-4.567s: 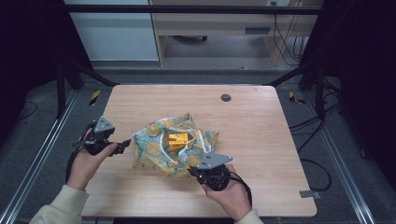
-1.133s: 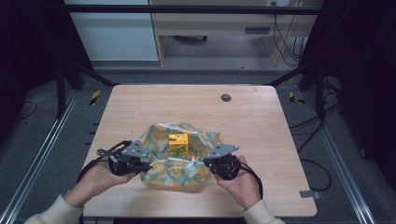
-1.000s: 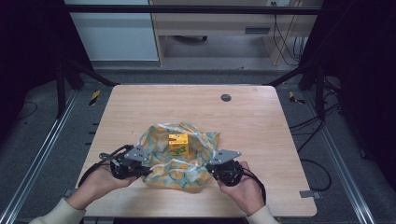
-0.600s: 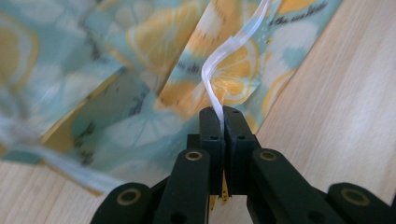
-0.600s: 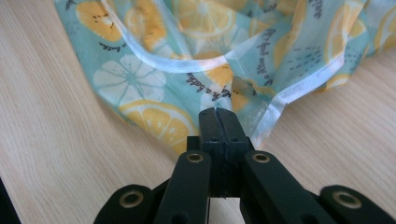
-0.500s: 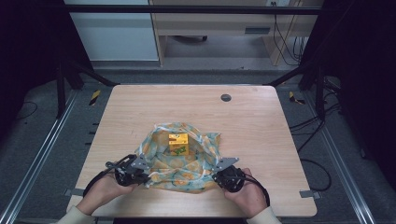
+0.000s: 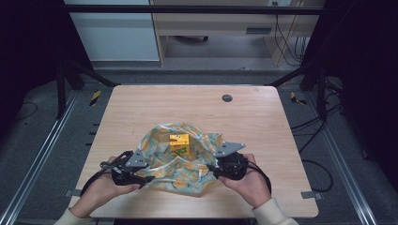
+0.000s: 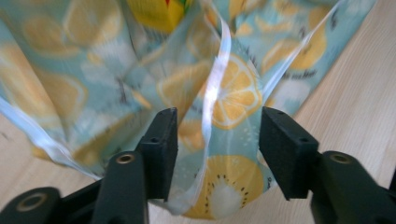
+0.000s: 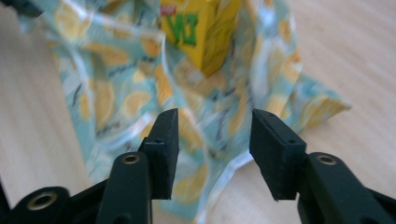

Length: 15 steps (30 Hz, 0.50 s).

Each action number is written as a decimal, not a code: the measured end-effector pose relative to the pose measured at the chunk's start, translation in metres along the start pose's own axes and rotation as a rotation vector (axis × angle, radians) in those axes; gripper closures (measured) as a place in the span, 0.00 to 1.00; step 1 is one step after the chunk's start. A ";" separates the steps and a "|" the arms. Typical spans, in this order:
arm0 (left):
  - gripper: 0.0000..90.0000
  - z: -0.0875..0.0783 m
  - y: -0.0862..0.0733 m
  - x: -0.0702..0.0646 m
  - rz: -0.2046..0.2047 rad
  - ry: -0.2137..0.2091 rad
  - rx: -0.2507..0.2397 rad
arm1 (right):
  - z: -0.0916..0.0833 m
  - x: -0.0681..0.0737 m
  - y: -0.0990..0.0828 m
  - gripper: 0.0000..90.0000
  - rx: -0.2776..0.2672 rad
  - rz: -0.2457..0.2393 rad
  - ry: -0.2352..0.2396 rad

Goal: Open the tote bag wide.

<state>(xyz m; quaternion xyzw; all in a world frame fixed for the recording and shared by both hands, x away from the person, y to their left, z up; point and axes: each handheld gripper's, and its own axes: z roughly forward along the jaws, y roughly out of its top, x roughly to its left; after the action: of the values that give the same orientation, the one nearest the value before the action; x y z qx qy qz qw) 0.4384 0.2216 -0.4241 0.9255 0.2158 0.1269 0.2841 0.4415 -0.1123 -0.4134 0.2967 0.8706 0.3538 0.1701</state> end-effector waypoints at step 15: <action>0.31 0.024 0.022 -0.015 0.058 -0.026 0.048 | 0.062 -0.029 0.046 0.56 0.067 0.005 -0.037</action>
<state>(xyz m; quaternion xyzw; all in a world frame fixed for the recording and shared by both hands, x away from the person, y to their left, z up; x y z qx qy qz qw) 0.4411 0.1869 -0.4328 0.9395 0.1881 0.1178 0.2608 0.5133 -0.0724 -0.4205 0.3107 0.8779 0.3194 0.1752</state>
